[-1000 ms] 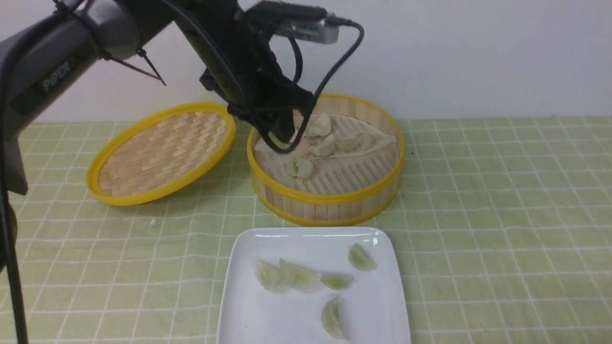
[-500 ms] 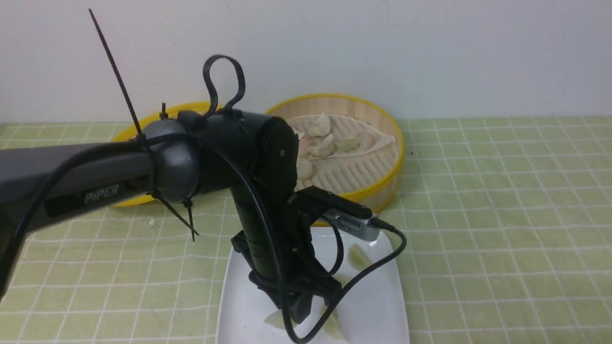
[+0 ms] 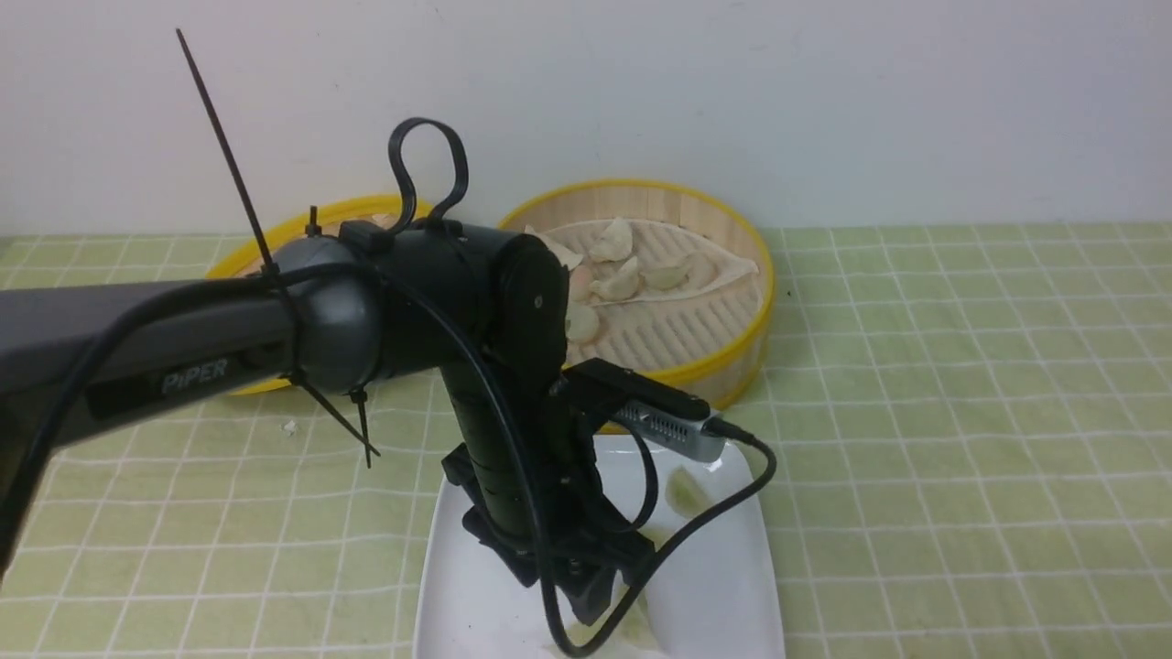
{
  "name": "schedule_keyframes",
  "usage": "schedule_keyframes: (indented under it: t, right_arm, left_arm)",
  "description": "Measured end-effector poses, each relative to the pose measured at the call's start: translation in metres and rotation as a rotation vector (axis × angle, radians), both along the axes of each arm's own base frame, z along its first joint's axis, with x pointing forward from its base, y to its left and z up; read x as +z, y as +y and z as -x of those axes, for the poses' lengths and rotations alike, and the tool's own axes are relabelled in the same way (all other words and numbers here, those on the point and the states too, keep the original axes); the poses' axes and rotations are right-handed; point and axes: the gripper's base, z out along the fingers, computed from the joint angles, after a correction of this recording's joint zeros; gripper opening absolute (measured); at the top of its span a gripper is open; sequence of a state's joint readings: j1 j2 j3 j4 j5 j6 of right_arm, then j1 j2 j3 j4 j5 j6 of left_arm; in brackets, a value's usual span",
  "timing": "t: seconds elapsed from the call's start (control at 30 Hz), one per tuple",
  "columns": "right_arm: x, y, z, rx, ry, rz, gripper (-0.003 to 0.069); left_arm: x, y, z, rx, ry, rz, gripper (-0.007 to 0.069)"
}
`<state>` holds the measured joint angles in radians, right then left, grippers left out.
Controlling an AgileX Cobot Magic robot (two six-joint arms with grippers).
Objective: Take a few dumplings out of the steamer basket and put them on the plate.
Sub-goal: Use the left arm to put the dumpling into the plate, then use the left arm to grab a dumpling from the steamer
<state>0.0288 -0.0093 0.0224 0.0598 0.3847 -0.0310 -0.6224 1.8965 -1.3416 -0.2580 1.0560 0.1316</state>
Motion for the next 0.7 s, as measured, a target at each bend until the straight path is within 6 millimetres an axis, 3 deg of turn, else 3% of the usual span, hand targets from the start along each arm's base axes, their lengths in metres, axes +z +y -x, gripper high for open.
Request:
schedule_keyframes:
  t: [0.1,0.17,0.33,0.47,0.57,0.6,0.7]
  right_arm:
    - [0.0,0.0,0.0,0.0,0.0,0.0,-0.0015]
    - [0.0,0.0,0.0,0.0,0.0,0.0,-0.0015]
    - [0.0,0.0,0.0,0.0,0.0,0.0,-0.0015]
    - [0.0,0.0,0.0,0.0,0.0,0.0,-0.0015]
    - [0.0,0.0,0.0,0.0,0.0,0.0,-0.0015]
    - [0.0,0.0,0.0,0.0,0.0,0.0,-0.0015]
    - [0.0,0.0,0.0,0.0,0.0,0.0,-0.0015]
  left_arm:
    - [0.015,-0.002,-0.011,0.0,-0.056,0.019,0.0444]
    - [0.035,0.0,-0.027,0.034,-0.114,0.053,0.0392]
    - [0.09,0.026,-0.079,0.17,-0.32,0.167,0.0075]
    - [0.113,0.04,-0.119,0.173,-0.454,0.218,0.0001]
    - [0.097,0.04,-0.153,0.159,-0.493,0.221,-0.0006]
    - [0.097,0.041,-0.153,0.158,-0.494,0.22,-0.0006]
    - [0.069,0.039,-0.181,0.167,-0.538,0.199,0.0002]
